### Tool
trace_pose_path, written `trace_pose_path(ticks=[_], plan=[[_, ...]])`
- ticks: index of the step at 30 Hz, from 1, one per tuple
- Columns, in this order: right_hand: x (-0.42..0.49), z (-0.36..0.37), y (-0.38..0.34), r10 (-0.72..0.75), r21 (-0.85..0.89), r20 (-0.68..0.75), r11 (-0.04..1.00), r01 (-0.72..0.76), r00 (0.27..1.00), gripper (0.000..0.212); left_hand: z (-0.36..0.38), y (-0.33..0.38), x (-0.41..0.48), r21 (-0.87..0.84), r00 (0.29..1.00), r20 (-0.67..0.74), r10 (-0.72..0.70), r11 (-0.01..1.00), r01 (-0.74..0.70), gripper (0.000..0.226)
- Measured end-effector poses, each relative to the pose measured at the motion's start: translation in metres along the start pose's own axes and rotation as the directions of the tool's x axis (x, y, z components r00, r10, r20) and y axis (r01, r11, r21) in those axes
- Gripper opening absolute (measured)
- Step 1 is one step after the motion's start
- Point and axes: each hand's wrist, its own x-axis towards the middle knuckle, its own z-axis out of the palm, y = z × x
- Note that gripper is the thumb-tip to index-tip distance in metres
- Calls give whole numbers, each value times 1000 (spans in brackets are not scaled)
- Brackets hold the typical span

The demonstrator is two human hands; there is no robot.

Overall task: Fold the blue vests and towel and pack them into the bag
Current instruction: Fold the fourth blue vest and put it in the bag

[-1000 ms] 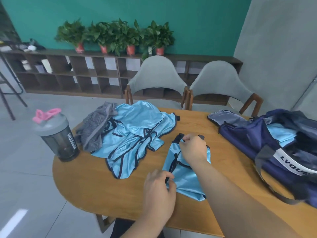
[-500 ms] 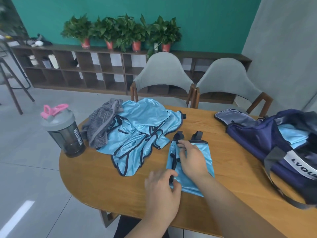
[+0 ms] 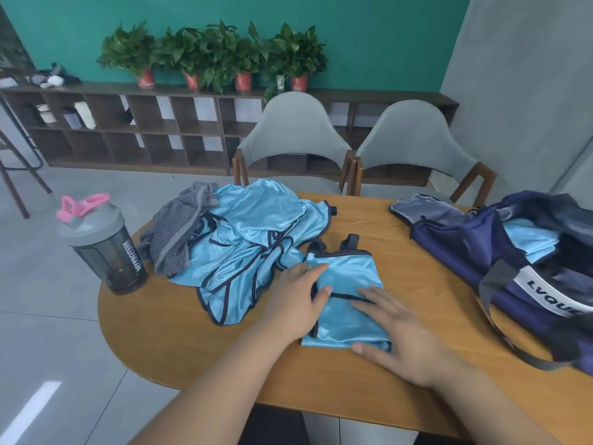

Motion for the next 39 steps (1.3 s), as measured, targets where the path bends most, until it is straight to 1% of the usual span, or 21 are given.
trace_pose_path(ticks=[1,3,5,7,8,9,11,12,13,14,16,17,21,24,26,30,33,35,37,39], plan=[[-5,2,4,-1,-51,29,999,3,1000,77,2,1,6,21,999,42,-1,1000,0,57],[-11,2,13,24,-89,8,996,-23,1000,74,6,6,15,14,996,90,18,1000,-19,60],[-14,-4,21,64,-75,-23,995,-66,998,71,11,11,23,-52,996,79,42,998,-38,62],[-18,-9,27,76,-23,-66,997,-78,995,68,16,13,27,-86,998,49,49,995,-44,62],[-21,-11,27,77,19,-100,997,-75,992,64,20,14,26,-71,998,22,54,996,-53,60],[-24,-12,28,85,64,-143,995,-77,986,58,23,15,24,-33,996,-33,83,996,-84,57],[-29,-12,27,109,104,-256,991,-84,960,45,25,18,14,33,968,-160,195,981,-192,43],[-30,-12,27,120,98,-312,991,-94,942,40,24,21,6,28,954,-168,249,968,-247,38],[-31,-11,26,129,84,-356,991,-106,926,35,23,22,-2,19,945,-126,302,953,-302,36],[-31,-10,26,136,74,-382,990,-117,914,32,23,23,-10,34,930,-54,363,932,-362,38],[-32,-9,26,157,83,-390,987,-135,907,29,25,21,-23,120,890,74,450,882,-456,43],[-32,-8,26,172,98,-379,984,-146,909,29,26,18,-26,152,879,90,468,866,-476,42],[-34,-6,24,203,124,-350,978,-169,914,25,25,15,-28,172,892,37,451,876,-450,30],[-35,-7,22,207,125,-351,977,-173,913,24,26,15,-28,200,886,37,462,866,-459,28],[-36,-7,21,206,124,-355,977,-173,912,27,26,17,-29,162,900,23,436,886,-434,26],[-38,-9,19,239,151,-368,969,-196,899,34,27,13,-28,79,917,-83,389,920,-384,18],[-39,-9,18,236,150,-380,970,-193,894,34,27,13,-29,90,892,-154,425,905,-415,16],[-40,-10,19,230,146,-381,971,-188,895,33,27,17,-34,99,882,-122,456,890,-446,17],[-40,-11,20,232,149,-390,971,-188,891,34,30,18,-41,112,901,-27,433,897,-427,28],[-39,-10,21,222,133,-408,974,-183,886,34,32,16,-45,99,918,21,396,913,-397,37]])
